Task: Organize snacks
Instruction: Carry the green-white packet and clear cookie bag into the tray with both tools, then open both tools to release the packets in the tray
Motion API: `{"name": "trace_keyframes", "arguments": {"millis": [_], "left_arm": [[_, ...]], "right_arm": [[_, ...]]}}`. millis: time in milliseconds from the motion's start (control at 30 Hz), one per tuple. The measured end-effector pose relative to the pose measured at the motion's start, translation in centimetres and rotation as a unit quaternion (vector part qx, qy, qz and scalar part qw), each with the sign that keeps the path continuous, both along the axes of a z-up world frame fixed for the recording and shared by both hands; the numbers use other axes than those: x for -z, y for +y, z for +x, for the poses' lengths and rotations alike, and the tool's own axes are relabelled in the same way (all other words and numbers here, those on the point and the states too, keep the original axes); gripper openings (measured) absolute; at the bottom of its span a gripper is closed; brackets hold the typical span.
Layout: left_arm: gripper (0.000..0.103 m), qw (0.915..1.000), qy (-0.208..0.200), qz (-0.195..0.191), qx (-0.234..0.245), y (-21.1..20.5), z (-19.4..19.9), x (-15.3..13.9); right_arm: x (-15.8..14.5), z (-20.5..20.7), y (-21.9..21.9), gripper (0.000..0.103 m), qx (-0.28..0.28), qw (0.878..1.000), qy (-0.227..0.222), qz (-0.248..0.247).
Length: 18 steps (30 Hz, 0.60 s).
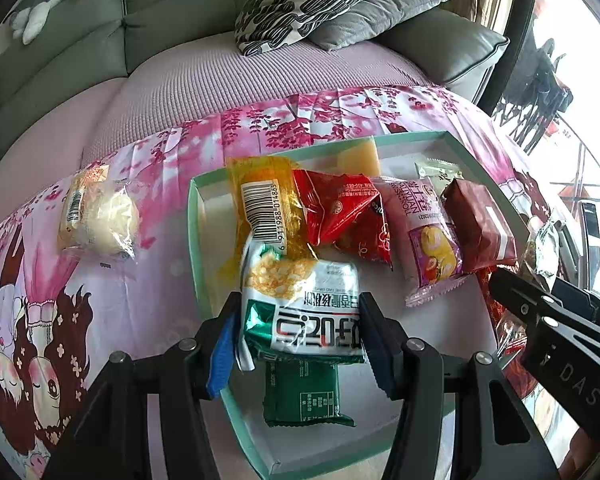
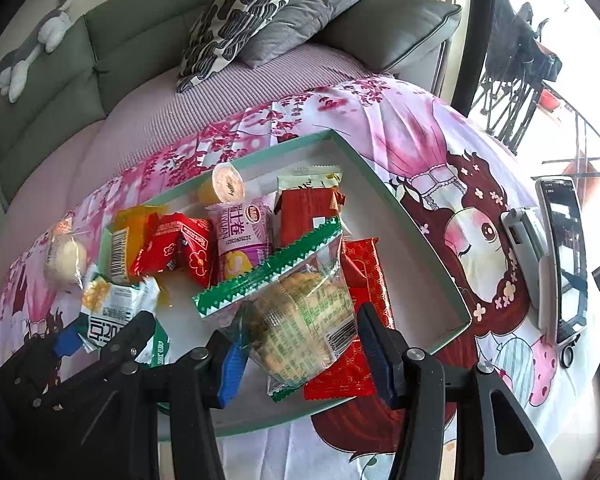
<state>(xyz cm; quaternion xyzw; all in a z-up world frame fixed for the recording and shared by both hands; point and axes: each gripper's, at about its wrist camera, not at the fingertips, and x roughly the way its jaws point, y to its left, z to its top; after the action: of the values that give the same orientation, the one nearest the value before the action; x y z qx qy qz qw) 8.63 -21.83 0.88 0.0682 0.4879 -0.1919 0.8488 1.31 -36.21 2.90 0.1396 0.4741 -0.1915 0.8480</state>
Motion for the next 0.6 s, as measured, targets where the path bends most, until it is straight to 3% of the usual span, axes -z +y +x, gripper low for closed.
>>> {"name": "trace_keyframes", "arguments": {"millis": [100,467,600], "left_arm": [[0.068,1.0,0.003,-0.004,0.001,0.2,-0.1,-0.2],[0.068,0.9998,-0.001,-0.003,-0.018,1.3,-0.6,-1.1],[0.068,0.9991,-0.002,-0.004,-0.041,2.6,-0.3,-1.3]], "right_arm": [[0.0,0.0,0.1,0.055,-0.001,1.0,0.001,0.0],[0.1,0.1,0.2,0.056,-0.005,1.0,-0.003,0.006],[0.1,0.2,0.4,0.065,-0.016,1.0,-0.008,0.015]]}}
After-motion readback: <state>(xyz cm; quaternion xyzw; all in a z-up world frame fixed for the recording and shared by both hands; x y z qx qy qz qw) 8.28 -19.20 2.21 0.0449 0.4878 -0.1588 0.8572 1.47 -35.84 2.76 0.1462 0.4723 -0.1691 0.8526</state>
